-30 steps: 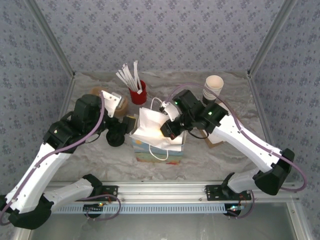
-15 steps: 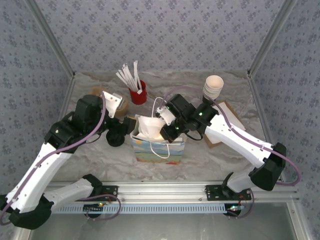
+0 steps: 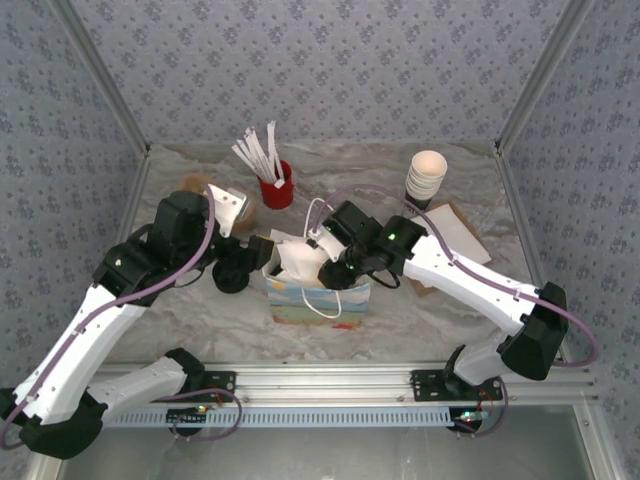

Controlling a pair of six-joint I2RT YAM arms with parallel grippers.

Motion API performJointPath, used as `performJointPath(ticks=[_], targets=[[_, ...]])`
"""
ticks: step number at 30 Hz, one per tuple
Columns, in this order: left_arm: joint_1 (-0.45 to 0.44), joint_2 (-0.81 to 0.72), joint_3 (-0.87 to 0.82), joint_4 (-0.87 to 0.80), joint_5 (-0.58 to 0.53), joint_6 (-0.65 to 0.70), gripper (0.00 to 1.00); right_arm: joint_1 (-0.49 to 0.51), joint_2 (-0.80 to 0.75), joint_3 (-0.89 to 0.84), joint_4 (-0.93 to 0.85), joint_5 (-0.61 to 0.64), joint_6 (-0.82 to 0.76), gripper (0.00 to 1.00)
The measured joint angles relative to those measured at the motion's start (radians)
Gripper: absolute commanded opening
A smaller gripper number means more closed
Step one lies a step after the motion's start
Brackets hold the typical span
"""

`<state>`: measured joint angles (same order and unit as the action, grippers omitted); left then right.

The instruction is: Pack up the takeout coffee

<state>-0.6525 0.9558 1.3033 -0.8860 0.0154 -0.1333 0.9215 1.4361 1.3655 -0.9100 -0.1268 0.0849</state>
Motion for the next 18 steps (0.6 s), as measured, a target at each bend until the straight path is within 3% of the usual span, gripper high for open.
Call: performJointPath(ticks=[7,12,18], targets=[[0.000,0.007,0.000,0.000,0.011,0.000,0.97,-0.005,-0.034,0.135,-0.037,0.013,0.006,0.51],[0.000,0.024,0.000,0.001,0.026,0.000,0.97,-0.023,-0.103,0.232,-0.053,0.018,0.015,0.48],[0.000,0.048,0.000,0.010,0.029,0.000,0.97,-0.040,-0.136,0.226,-0.048,-0.005,0.043,0.44]])
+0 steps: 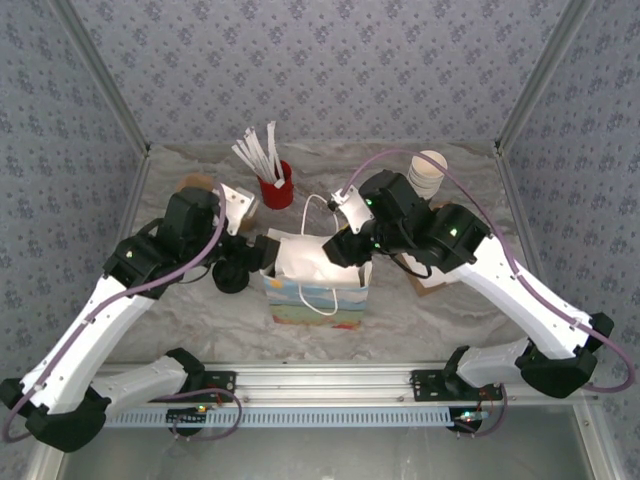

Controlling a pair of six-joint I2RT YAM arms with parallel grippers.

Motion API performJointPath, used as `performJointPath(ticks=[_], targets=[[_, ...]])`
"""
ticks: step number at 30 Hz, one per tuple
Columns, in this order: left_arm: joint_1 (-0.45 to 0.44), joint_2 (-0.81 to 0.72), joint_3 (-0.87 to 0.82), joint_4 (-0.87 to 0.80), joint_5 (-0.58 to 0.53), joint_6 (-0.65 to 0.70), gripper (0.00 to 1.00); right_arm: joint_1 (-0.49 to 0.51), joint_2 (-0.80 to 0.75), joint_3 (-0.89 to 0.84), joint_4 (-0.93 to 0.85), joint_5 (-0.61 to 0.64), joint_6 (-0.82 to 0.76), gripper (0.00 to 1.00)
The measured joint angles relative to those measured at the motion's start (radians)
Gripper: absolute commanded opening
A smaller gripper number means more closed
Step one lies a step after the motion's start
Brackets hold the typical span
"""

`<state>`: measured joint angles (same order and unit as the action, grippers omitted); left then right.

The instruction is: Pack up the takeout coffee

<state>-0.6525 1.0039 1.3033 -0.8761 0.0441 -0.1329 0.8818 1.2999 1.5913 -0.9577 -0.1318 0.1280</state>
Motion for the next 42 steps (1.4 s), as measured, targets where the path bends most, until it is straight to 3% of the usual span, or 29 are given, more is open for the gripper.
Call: performJointPath(ticks=[4,8,10,15,21,25,30,35,42], targets=[[0.000,0.000,0.000,0.020,-0.031,-0.001,0.98,-0.036,-0.027,-0.078,0.033,-0.018,0.032,0.46],[0.030,-0.016,-0.021,0.094,-0.134,-0.024,0.99,-0.127,-0.137,-0.168,0.073,0.037,0.086,0.52],[0.094,-0.045,-0.064,0.149,-0.166,-0.046,0.99,-0.204,-0.204,-0.204,0.091,0.089,0.119,0.59],[0.311,-0.086,-0.208,0.316,-0.255,-0.111,0.99,-0.454,-0.334,-0.356,0.178,0.222,0.171,0.88],[0.516,-0.077,-0.484,0.593,-0.305,-0.143,0.99,-0.689,-0.318,-0.626,0.369,0.332,0.190,0.99],[0.614,-0.079,-0.681,0.762,-0.320,-0.151,0.99,-0.772,-0.336,-0.898,0.616,0.420,0.144,1.00],[0.717,-0.064,-0.835,0.914,-0.318,-0.173,0.99,-0.877,-0.319,-1.114,0.898,0.430,0.091,1.00],[0.724,0.008,-0.959,1.133,-0.317,-0.130,0.99,-0.953,-0.216,-1.241,1.204,0.392,0.053,1.00],[0.724,0.203,-1.037,1.418,-0.249,-0.047,0.99,-0.962,-0.031,-1.299,1.523,0.333,0.000,1.00]])
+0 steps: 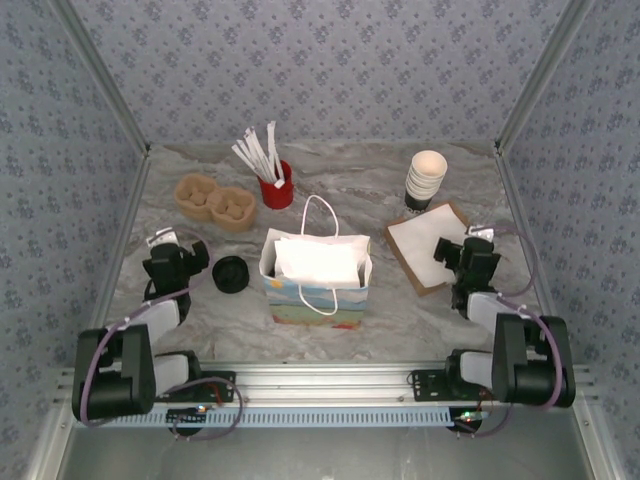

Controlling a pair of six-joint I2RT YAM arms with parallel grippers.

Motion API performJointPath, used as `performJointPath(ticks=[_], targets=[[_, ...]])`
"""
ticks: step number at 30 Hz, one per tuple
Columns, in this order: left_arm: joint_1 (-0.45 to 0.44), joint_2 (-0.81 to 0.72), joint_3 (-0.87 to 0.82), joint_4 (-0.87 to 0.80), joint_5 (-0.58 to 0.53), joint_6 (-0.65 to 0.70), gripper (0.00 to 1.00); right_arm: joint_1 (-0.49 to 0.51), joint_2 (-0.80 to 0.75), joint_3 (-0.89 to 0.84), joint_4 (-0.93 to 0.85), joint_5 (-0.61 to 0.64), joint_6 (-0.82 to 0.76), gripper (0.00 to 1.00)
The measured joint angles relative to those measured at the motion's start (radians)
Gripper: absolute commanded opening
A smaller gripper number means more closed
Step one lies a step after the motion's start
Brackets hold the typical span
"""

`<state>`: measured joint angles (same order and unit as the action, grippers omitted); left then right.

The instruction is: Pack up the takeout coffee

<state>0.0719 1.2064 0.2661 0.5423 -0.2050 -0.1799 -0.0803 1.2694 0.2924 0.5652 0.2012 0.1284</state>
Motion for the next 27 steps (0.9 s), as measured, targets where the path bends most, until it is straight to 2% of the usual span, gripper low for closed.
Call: performJointPath(ticks=[4,9,14,27], targets=[[0.000,0.090,0.001,0.154,0.029,0.023,0.99,0.008,0.110,0.004,0.151,-0.042,-0.032,1.00],[-0.010,0.214,0.026,0.263,0.034,0.039,0.99,0.043,0.216,0.008,0.278,-0.071,-0.087,1.00],[-0.056,0.314,0.039,0.343,0.015,0.066,0.99,0.065,0.249,0.060,0.261,-0.094,-0.117,1.00],[-0.068,0.320,0.084,0.345,-0.024,0.086,0.99,0.065,0.249,0.072,0.261,-0.113,-0.123,1.00]])
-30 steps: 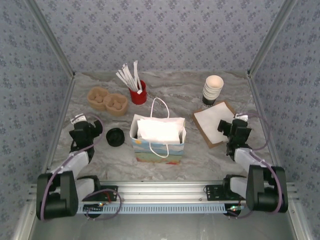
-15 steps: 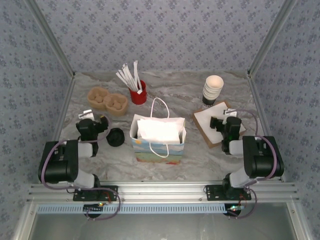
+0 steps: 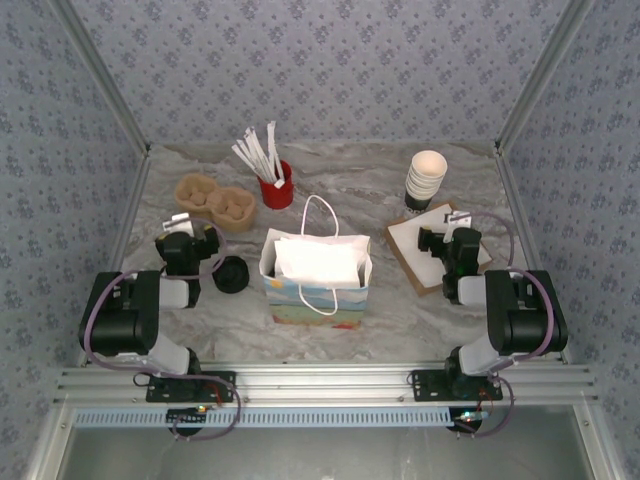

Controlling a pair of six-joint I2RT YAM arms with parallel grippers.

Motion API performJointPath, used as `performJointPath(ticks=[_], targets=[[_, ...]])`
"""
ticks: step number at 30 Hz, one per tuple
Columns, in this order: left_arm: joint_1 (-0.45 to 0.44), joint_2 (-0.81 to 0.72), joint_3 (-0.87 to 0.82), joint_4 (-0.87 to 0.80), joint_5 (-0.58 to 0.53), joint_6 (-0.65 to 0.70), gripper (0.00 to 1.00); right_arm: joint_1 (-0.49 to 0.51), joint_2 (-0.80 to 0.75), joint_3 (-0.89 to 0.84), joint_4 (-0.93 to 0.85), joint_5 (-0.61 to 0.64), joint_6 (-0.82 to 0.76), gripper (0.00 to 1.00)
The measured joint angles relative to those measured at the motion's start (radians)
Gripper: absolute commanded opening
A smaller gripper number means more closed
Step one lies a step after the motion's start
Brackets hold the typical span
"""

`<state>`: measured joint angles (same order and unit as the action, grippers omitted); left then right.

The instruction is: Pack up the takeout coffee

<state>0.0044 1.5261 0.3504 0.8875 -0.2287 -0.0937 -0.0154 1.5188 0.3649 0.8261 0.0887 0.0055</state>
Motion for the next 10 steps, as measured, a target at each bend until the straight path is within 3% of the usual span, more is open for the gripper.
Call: performJointPath(ticks=[10], targets=[[-0.013,0.000,0.012,-0.010,0.000,0.017,0.99,-0.001,0.000,0.000,0.000,0.000,0.000,1.00]])
